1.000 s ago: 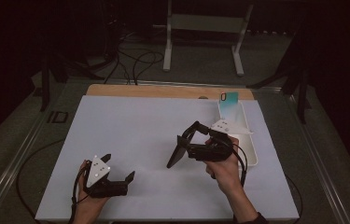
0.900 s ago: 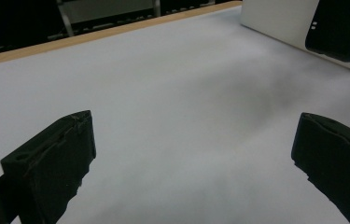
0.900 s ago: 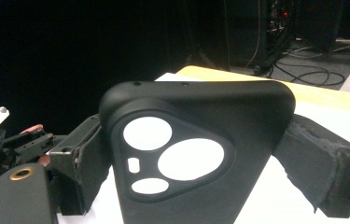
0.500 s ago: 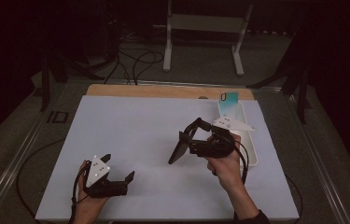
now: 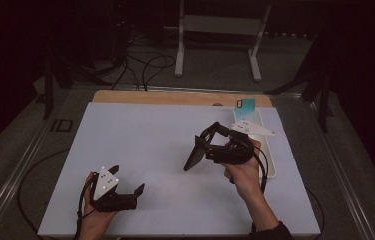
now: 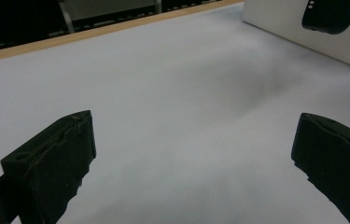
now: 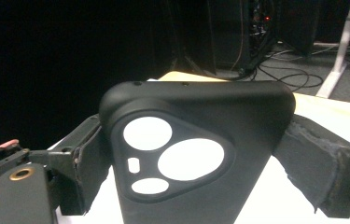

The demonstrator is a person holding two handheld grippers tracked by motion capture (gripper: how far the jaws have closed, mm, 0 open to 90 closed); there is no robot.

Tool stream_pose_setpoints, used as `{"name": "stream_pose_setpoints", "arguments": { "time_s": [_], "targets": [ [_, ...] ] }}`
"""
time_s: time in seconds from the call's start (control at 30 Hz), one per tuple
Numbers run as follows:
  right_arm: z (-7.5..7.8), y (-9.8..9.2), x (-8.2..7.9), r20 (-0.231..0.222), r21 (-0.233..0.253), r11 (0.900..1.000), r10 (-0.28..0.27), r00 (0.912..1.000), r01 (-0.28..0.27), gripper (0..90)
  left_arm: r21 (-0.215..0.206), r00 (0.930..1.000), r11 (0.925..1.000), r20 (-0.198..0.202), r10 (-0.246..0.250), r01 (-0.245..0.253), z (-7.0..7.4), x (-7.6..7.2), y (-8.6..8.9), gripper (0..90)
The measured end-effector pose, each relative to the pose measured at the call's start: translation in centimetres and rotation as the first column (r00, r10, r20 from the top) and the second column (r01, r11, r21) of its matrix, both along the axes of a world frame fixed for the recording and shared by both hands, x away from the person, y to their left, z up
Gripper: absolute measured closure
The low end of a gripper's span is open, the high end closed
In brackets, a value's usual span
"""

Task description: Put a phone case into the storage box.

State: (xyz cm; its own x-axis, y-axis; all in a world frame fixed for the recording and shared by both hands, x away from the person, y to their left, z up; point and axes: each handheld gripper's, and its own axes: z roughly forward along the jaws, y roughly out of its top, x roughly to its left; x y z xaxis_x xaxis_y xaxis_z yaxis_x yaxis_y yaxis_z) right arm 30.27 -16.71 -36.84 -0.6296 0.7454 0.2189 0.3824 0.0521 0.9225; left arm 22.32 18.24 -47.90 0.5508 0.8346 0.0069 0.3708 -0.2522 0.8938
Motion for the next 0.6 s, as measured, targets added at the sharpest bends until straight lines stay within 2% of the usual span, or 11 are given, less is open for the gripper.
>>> {"name": "stream_pose_setpoints", "arguments": {
  "time_s": [0.6],
  "targets": [
    [0.8,-0.7,1.3,0.015,-0.026,0.999,-0.045,0.9988,0.046,14.4,0.012,1.0,0.9999,-0.003,-0.004,0.004,0.0,0.0,-0.2,0.2]
  ]
}}
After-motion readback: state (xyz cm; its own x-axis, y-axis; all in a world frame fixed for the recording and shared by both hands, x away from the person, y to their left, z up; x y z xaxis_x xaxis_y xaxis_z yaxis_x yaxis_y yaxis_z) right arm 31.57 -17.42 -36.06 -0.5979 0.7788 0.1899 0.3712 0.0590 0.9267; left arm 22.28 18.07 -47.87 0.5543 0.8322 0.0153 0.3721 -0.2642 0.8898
